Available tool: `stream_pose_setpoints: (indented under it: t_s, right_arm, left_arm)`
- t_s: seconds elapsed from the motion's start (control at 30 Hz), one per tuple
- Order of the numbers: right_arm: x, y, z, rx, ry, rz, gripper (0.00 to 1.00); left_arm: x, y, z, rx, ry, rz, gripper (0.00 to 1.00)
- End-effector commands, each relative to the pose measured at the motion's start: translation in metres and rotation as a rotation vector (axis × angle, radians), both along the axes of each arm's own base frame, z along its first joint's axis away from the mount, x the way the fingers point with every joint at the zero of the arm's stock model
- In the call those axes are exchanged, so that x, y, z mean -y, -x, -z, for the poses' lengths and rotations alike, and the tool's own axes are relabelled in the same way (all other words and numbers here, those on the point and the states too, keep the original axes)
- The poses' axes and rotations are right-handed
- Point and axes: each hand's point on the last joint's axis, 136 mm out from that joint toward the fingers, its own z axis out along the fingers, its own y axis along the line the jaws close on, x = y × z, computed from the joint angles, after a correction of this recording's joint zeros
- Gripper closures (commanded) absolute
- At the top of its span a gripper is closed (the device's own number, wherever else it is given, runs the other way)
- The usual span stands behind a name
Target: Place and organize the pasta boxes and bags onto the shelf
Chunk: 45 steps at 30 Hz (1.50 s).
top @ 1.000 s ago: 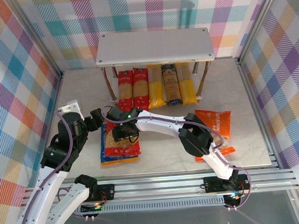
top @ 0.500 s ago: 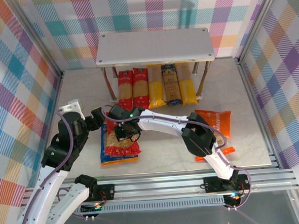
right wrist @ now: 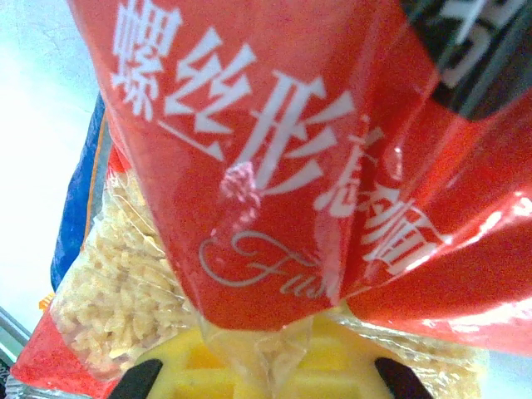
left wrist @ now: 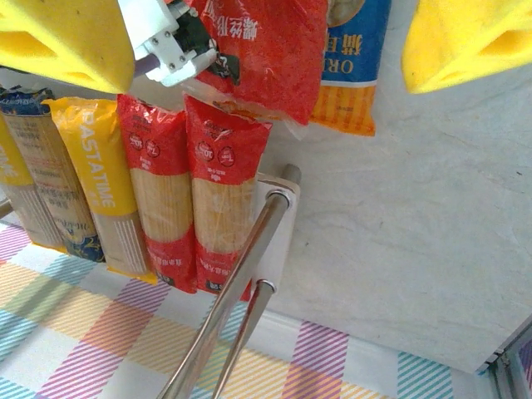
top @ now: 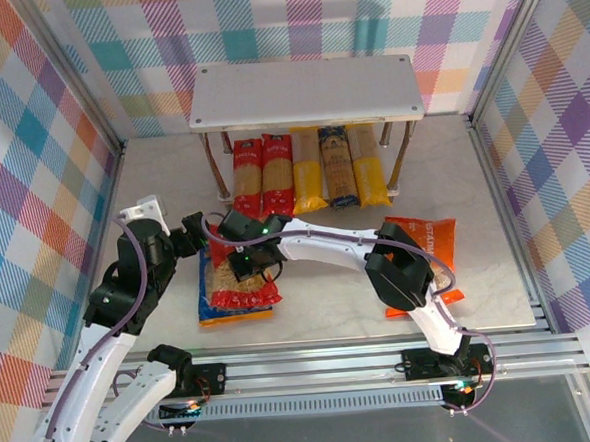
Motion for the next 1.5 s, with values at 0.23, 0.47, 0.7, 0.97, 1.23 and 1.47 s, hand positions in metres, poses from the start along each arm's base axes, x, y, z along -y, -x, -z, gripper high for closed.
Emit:
stream_pose_setpoints:
  t_s: [0.23,0.47,0.7,0.97,1.23,1.47]
  right_arm:
    - [0.026,0.018,-0.064,0.073,-0.033,-0.055,1.00]
    - [0.058,0.026,-0.101,0.122,-0.047,-0.027,1.00]
    - [0.100,0.029,-0.149,0.225,-0.043,-0.013,1.00]
    - [0.160,0.017,-0.256,0.526,-0.086,0.037,1.00]
    - [0.204,-0.013,-0.353,0.877,-0.063,0.106,1.00]
    - [0.248,-0.058,-0.421,1.083,-0.055,0.230,1.00]
  left_arm:
    - [0.008,-0.009,-0.006,0.022,0.011,0.033,0.17]
    - [0.010,-0.013,-0.005,0.008,-0.003,0.041,0.17]
    - [0.014,-0.017,-0.008,0.010,0.003,0.053,0.18]
    - [0.026,-0.030,-0.009,-0.009,0.011,0.093,0.19]
    - [0.039,-0.039,-0.015,-0.018,0.031,0.142,0.20]
    - [0.041,-0.042,-0.015,-0.025,0.034,0.152,0.21]
